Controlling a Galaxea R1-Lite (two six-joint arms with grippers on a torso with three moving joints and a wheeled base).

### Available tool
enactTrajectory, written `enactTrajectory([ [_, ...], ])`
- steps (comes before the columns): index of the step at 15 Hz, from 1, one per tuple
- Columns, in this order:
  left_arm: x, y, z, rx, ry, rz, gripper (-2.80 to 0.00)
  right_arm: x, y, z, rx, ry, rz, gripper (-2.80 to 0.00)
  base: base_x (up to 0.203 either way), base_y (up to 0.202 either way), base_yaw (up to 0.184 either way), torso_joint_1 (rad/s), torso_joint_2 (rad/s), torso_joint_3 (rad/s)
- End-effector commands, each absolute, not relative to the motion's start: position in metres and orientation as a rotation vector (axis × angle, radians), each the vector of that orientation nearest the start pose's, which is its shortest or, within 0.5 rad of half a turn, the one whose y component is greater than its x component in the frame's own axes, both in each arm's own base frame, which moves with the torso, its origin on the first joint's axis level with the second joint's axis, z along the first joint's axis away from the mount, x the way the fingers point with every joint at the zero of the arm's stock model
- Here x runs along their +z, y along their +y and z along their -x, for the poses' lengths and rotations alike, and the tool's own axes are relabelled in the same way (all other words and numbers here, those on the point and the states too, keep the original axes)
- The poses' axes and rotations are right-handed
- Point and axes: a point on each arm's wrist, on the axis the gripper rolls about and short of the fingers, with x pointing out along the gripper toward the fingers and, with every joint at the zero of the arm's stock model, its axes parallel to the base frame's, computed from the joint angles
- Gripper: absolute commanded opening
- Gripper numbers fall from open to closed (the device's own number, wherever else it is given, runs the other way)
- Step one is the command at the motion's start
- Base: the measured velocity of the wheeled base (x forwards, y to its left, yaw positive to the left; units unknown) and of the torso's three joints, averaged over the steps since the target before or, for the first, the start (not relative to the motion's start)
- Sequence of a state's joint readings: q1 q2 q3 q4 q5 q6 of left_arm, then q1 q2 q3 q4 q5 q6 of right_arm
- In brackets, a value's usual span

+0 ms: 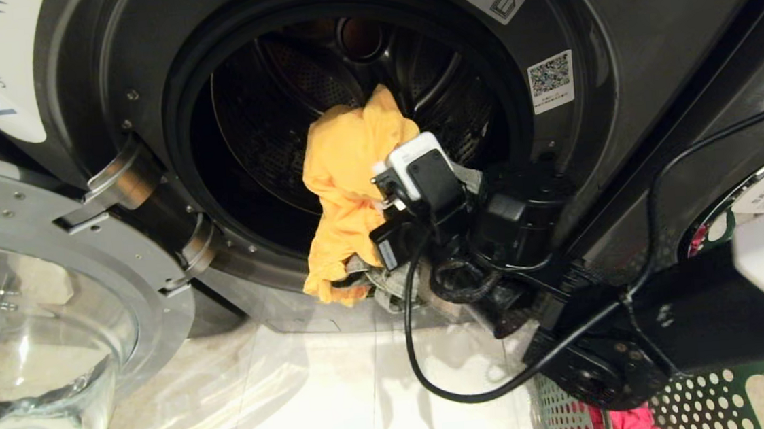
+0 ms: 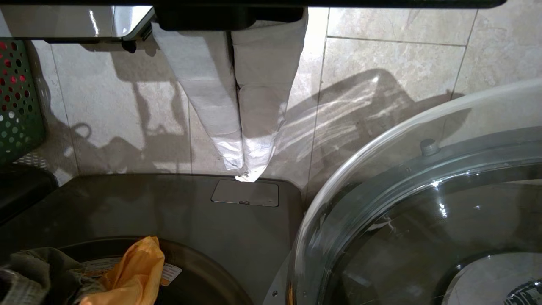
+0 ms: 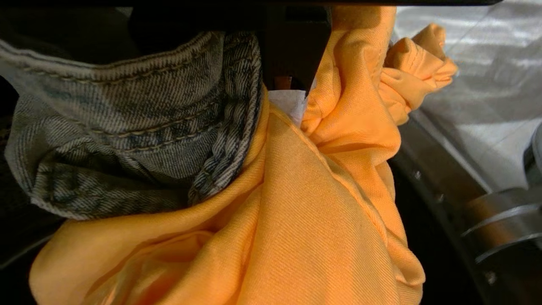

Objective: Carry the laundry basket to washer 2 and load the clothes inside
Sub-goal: Place the clothes into the washing machine

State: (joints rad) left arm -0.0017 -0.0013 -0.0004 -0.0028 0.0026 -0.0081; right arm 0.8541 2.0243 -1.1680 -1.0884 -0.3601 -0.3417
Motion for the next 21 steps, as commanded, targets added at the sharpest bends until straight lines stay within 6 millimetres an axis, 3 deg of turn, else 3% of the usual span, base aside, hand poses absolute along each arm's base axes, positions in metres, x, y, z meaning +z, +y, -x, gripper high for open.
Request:
enactTrajectory([
  [1,0.076,0.0,0.023,0.002,-0.006,0.009,-2.8,0.193,0.319,-0.282,0.431,-0.273,0.194,-2.8,0.0,0.0,0.0,0.0,0.0,0.0],
  [8,0.076,0.0,0.023,0.002,-0.005,0.009,-2.8,0.236,0.348,-0.313,0.271,-0.509,0.062,-2.8,0.0,0.0,0.0,0.0,0.0,0.0],
  [11,0.076,0.0,0.023,0.002,-0.006,0.008,-2.8,0.227,0.355,-0.321,0.255,-0.515,0.082,-2.8,0.0,0.0,0.0,0.0,0.0,0.0],
  [14,0.076,0.0,0.023,0.001,-0.006,0.009,-2.8,0.234,0.354,-0.333,0.211,-0.554,0.054,-2.8,0.0,0.0,0.0,0.0,0.0,0.0],
  [18,0.076,0.0,0.023,0.001,-0.005,0.009,-2.8,0.203,0.35,-0.36,0.168,-0.485,0.083,-2.8,0.0,0.0,0.0,0.0,0.0,0.0],
  [21,0.076,0.0,0.023,0.002,-0.005,0.009,-2.8,0.202,0.347,-0.377,0.139,-0.363,0.007,-2.8,0.0,0.0,0.0,0.0,0.0,0.0],
])
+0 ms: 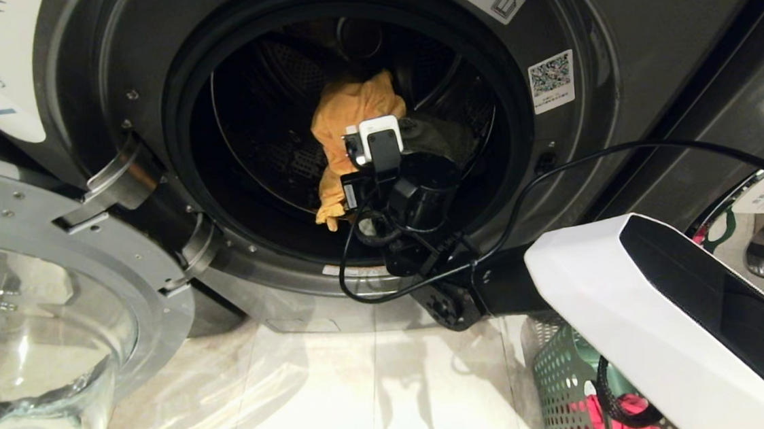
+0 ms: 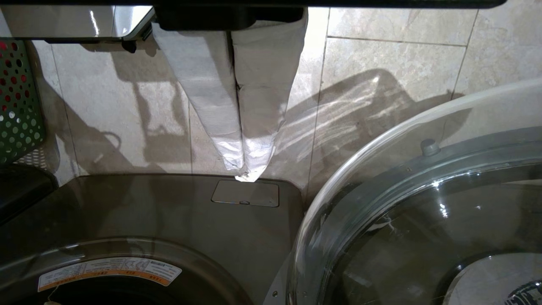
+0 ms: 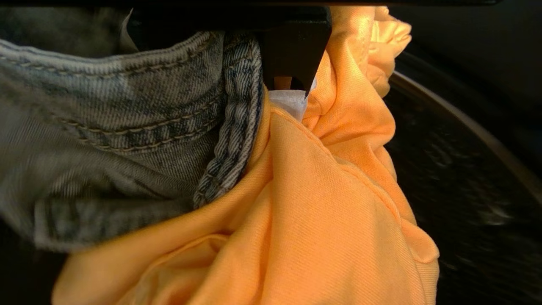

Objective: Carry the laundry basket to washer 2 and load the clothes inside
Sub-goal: Place the clothes into the washing machine

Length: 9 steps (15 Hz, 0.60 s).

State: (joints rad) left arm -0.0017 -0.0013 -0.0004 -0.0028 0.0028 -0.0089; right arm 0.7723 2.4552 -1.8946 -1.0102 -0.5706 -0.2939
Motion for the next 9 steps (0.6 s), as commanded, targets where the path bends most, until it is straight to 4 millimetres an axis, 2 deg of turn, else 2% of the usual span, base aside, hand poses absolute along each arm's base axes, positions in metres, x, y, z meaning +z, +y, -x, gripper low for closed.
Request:
enactTrajectory([
  [1,0.076,0.0,0.023,0.002,-0.005,0.009,-2.8,0.201,0.346,-0.384,0.133,-0.314,-0.023,-2.8,0.0,0.0,0.0,0.0,0.0,0.0],
  [3,0.076,0.0,0.023,0.001,-0.005,0.009,-2.8,0.191,0.336,-0.398,0.101,-0.239,-0.016,-2.8,0.0,0.0,0.0,0.0,0.0,0.0],
  [7,0.076,0.0,0.023,0.0,-0.005,0.009,-2.8,0.189,0.334,-0.4,0.097,-0.217,0.01,-2.8,0.0,0.0,0.0,0.0,0.0,0.0],
  [9,0.076,0.0,0.023,0.002,-0.005,0.008,-2.8,0.196,0.332,-0.398,0.099,-0.216,0.017,-2.8,0.0,0.0,0.0,0.0,0.0,0.0],
])
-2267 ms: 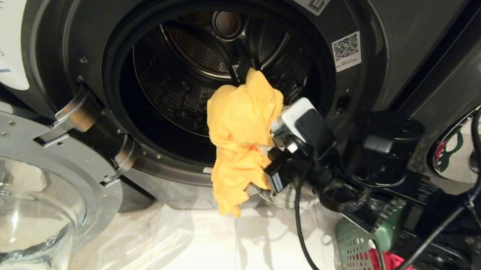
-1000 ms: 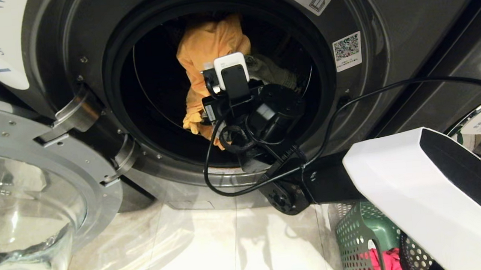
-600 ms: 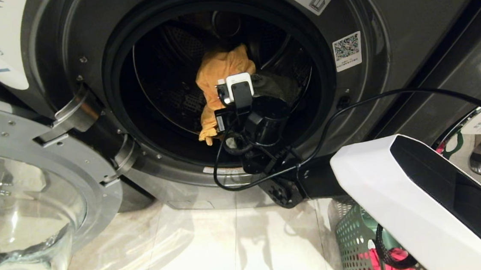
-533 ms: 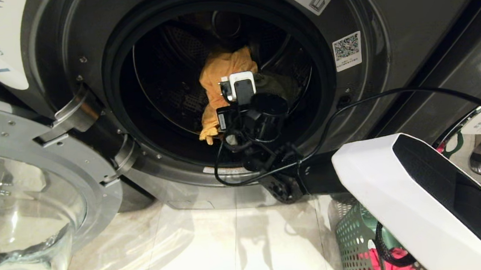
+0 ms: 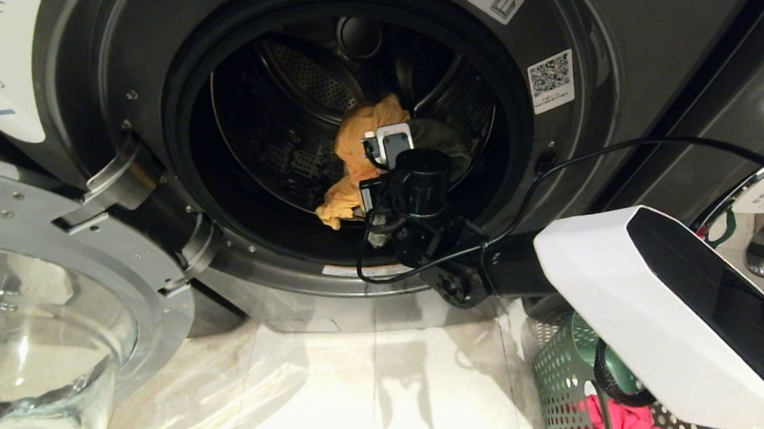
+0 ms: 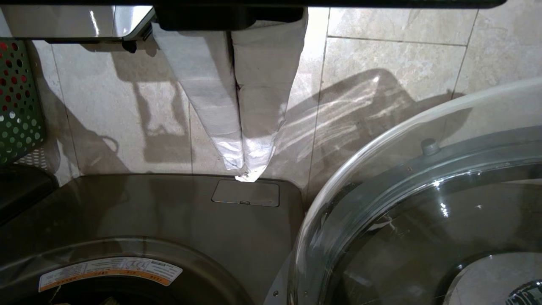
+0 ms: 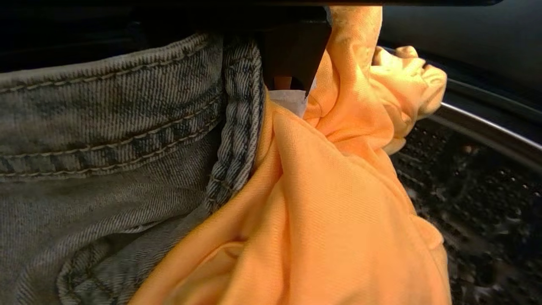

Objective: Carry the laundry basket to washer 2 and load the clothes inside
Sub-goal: Place the clothes into the washing machine

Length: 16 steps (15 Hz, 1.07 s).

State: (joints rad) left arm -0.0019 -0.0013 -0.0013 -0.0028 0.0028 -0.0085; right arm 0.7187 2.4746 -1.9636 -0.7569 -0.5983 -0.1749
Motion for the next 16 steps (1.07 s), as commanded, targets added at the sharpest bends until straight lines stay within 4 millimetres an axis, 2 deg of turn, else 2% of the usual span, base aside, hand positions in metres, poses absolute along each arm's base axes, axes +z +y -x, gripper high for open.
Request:
enactTrajectory([
  [1,0.076,0.0,0.023,0.002,-0.005,0.009,-2.8,0.196,0.331,-0.398,0.098,-0.199,0.028,-2.8,0.0,0.0,0.0,0.0,0.0,0.0],
  [2,0.076,0.0,0.023,0.002,-0.005,0.009,-2.8,0.2,0.328,-0.399,0.089,-0.188,0.036,-2.8,0.0,0.0,0.0,0.0,0.0,0.0],
  [3,0.076,0.0,0.023,0.002,-0.006,0.009,-2.8,0.203,0.327,-0.398,0.089,-0.189,0.035,0.0,0.0,0.0,0.0,0.0,0.0,0.0],
  [5,0.076,0.0,0.023,0.001,-0.005,0.008,-2.8,0.207,0.327,-0.397,0.088,-0.2,0.033,0.0,0.0,0.0,0.0,0.0,0.0,0.0],
  [9,0.076,0.0,0.023,0.002,-0.007,0.009,-2.8,0.201,0.328,-0.397,0.091,-0.182,0.049,0.0,0.0,0.0,0.0,0.0,0.0,0.0],
  [12,0.076,0.0,0.023,0.002,-0.005,0.009,-2.8,0.203,0.326,-0.39,0.1,-0.16,0.061,0.0,0.0,0.0,0.0,0.0,0.0,0.0],
  [14,0.076,0.0,0.023,0.001,-0.006,0.008,-2.8,0.2,0.318,-0.38,0.112,-0.097,0.1,0.0,0.0,0.0,0.0,0.0,0.0,0.0],
  [16,0.076,0.0,0.023,0.002,-0.006,0.008,-2.8,0.192,0.3,-0.357,0.136,0.018,0.178,0.0,0.0,0.0,0.0,0.0,0.0,0.0],
])
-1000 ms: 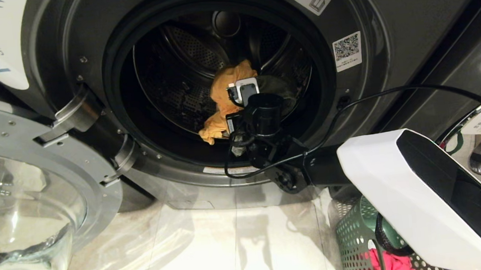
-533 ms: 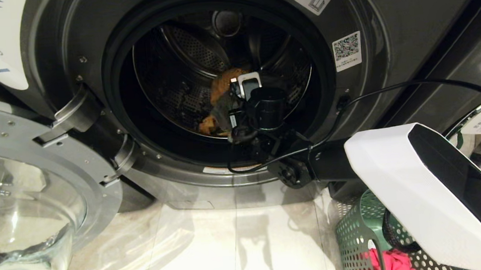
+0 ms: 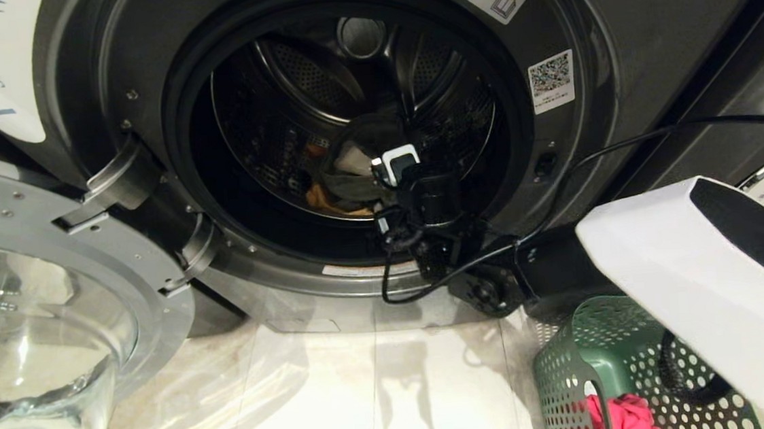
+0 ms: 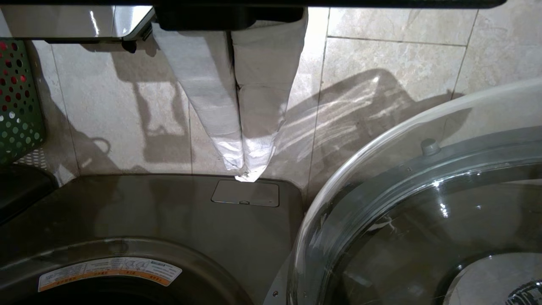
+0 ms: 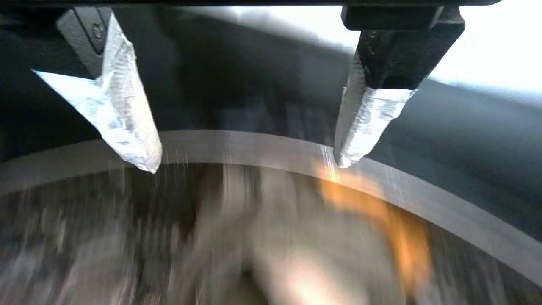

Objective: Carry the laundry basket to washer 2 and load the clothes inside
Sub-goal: Place the clothes into the washing machine

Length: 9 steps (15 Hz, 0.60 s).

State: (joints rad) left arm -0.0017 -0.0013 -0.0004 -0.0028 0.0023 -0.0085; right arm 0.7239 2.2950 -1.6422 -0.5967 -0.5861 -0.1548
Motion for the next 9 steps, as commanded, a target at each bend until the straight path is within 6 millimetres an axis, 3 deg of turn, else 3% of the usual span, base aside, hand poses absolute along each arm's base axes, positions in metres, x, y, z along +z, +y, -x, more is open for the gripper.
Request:
enactTrajectory([
  [1,0.076,0.0,0.023,0.001,-0.006,0.009,-2.8,0.189,0.288,-0.34,0.158,0.073,0.218,0.0,0.0,0.0,0.0,0.0,0.0,0.0],
  [6,0.076,0.0,0.023,0.002,-0.006,0.009,-2.8,0.186,0.215,-0.241,0.343,0.236,0.317,0.0,0.0,0.0,0.0,0.0,0.0,0.0],
  [9,0.076,0.0,0.023,0.002,-0.006,0.009,-2.8,0.16,0.169,-0.196,0.337,0.356,0.307,0.0,0.0,0.0,0.0,0.0,0.0,0.0],
])
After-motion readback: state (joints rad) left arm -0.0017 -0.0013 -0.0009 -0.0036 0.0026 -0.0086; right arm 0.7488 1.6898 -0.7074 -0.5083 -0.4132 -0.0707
